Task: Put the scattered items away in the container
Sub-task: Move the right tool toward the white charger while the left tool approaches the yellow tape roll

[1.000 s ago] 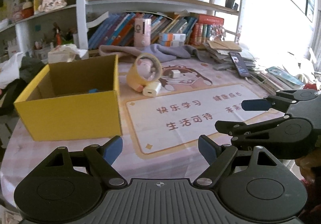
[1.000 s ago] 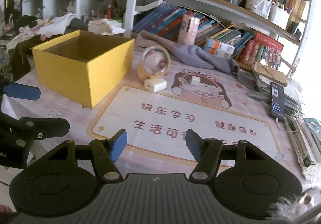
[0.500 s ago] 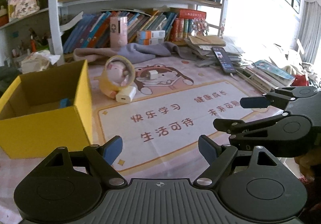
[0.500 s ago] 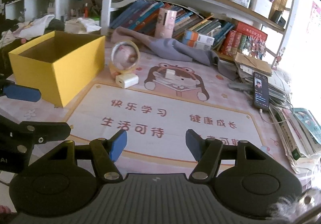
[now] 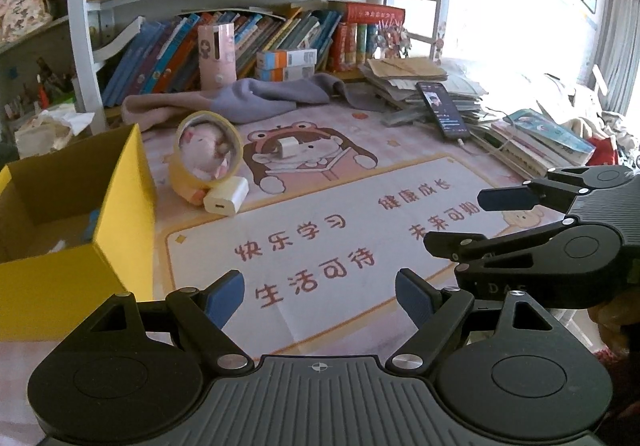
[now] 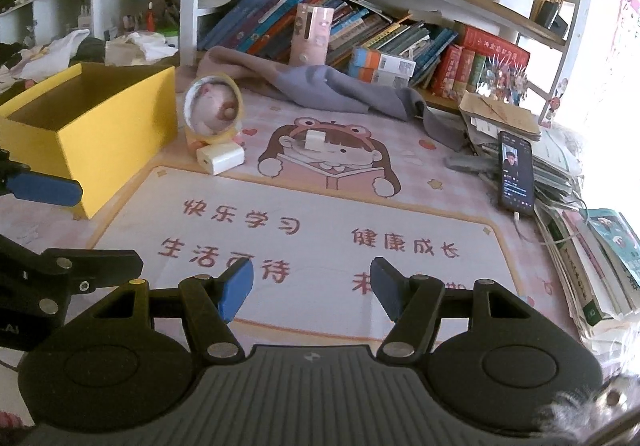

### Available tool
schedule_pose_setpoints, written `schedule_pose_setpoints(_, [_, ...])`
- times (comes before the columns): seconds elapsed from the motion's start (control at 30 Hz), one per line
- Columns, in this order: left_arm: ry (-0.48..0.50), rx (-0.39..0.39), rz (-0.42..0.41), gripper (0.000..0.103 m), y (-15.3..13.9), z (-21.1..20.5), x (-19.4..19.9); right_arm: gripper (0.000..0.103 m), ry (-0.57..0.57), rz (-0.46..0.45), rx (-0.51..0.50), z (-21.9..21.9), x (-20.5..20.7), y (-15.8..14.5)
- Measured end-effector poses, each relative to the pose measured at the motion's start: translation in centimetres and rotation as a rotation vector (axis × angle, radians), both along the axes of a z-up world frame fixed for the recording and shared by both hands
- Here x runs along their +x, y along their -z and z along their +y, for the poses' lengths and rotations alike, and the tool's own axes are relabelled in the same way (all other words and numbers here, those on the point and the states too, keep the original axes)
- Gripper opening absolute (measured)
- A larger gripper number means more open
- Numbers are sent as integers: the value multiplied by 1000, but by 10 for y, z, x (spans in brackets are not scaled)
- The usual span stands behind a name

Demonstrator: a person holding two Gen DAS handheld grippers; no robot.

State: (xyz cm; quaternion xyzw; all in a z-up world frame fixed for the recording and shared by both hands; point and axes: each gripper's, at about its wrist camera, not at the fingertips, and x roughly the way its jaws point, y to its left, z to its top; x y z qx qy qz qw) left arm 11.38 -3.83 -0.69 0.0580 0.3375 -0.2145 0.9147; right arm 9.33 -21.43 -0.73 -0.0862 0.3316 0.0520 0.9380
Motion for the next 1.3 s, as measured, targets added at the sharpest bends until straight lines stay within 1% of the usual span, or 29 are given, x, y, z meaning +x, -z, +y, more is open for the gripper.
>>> schedule_pose_setpoints(0.37, [-51, 27, 1, 85, 0, -26, 43, 63, -42, -4, 23, -28, 55, -3])
schedule_pose_setpoints(0.6, [-104, 53, 0, 85, -3, -41, 69, 63, -82, 2, 51, -44, 87, -1])
schedule_pose_setpoints(1.0, [-228, 111, -13, 85, -8, -58, 109, 63, -181, 37, 115, -61, 130, 10])
schedule_pose_setpoints(1.3, [-349, 131, -29, 85, -4, -63, 146, 63, -219, 64, 143, -71, 166, 21])
